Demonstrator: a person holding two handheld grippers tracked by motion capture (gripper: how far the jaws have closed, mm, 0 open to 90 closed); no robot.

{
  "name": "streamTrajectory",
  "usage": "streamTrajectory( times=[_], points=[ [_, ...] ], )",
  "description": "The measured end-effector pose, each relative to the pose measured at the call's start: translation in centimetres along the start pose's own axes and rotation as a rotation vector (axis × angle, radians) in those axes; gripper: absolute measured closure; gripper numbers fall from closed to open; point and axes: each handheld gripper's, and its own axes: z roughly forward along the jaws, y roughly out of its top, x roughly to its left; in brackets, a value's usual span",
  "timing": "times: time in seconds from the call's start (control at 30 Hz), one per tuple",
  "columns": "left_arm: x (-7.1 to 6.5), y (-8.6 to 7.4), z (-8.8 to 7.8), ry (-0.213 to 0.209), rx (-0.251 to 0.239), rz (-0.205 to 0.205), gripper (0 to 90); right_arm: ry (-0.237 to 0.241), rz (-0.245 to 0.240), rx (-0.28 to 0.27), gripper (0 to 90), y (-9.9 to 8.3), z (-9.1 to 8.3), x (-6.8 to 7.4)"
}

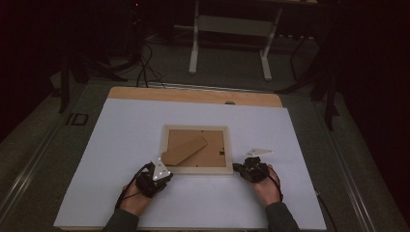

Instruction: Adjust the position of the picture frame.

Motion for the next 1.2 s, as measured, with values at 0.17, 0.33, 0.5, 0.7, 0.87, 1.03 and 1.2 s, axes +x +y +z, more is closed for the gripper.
streamTrajectory(
  times=[0.17, 0.33, 0.5, 0.7, 0.87, 1.03, 1.2],
  points=[
    [0.5, -0.7, -0.5, 0.008, 0.000, -0.010, 90.0, 0.000, 0.002, -0.006, 89.8, -0.1, -0.5, 0.3],
    [0.9, -1.1, -1.4, 0.026, -0.015, -0.036, 90.0, 0.039, -0.043, -0.039, 89.7, 0.1, -1.8, 1.2],
    [1.8, -1.5, -1.6, 0.024, -0.029, -0.075, 90.0, 0.079, -0.119, -0.021, 89.8, 0.0, -2.0, 2.3],
    [1.9, -1.3, -1.6, 0.018, -0.036, -0.070, 90.0, 0.119, -0.177, 0.011, 89.8, -0.2, -1.5, 3.2],
    [2.1, -1.2, -1.3, 0.022, -0.044, -0.082, 90.0, 0.122, -0.190, 0.028, 89.8, -0.3, -0.9, 3.4],
    [2.3, -1.2, -1.2, 0.027, -0.049, -0.087, 90.0, 0.116, -0.182, 0.034, 89.8, -0.5, -0.3, 3.3],
    [2.7, -1.1, -0.9, 0.035, -0.052, -0.092, 90.0, 0.103, -0.171, 0.030, 89.8, -0.5, -0.2, 3.1]
  ],
)
